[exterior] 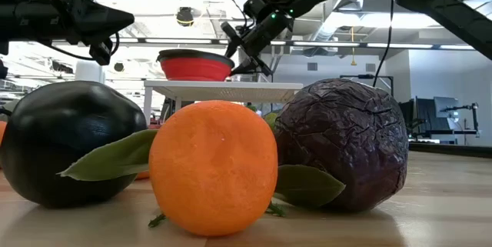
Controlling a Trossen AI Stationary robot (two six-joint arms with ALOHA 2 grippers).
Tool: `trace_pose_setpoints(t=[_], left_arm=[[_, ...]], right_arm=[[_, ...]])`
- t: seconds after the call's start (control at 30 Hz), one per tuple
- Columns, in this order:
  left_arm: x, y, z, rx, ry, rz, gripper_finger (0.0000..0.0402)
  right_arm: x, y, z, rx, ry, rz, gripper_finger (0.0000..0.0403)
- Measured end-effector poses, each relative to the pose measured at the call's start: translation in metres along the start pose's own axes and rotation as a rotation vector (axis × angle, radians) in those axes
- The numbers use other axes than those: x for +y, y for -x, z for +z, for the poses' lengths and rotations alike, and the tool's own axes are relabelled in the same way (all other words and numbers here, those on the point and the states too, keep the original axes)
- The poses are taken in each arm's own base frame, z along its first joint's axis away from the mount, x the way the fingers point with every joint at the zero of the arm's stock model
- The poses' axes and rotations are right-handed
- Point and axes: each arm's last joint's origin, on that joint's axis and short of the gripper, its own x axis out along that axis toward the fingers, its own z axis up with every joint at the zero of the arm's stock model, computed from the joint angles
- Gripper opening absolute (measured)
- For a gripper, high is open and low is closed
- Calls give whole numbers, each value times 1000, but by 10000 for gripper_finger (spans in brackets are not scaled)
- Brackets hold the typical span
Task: Pick & Place Fruit
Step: Put the red strainer bowl on the shelf, then put the red apple into the red strainer bowl on the shelf
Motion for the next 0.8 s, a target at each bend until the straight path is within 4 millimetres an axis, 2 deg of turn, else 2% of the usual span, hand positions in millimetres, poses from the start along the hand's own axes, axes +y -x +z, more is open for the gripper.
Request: trace_pose_setpoints(t=[0.13, 0.23, 0.3, 0.4, 0.53, 0.63, 0.73, 0.8], left_arm=[[0, 0, 0, -4, -16, -2, 7], [0, 0, 0, -5, -44, -1, 7], [0, 0, 1, -6, -64, -2, 7], [0, 0, 1, -14, -64, -4, 7], [-1, 0, 4, -42, -82, -13, 7], [-3, 0, 6, -64, -129, -47, 7], [-6, 0, 7, -71, -200, -71, 7], [-9, -1, 9, -59, -246, -91, 7]], right_arm=[[9, 24, 9, -41, 94, 11, 221], [21, 51, 10, -88, 194, -76, 234], [40, 74, 3, -138, 291, -192, 235], [78, 109, -20, -182, 482, -356, 229], [130, 148, -67, -188, 717, -463, 216], [165, 168, -115, -181, 858, -451, 205], [183, 172, -176, -153, 961, -443, 195], [184, 168, -220, -160, 991, -474, 189]])
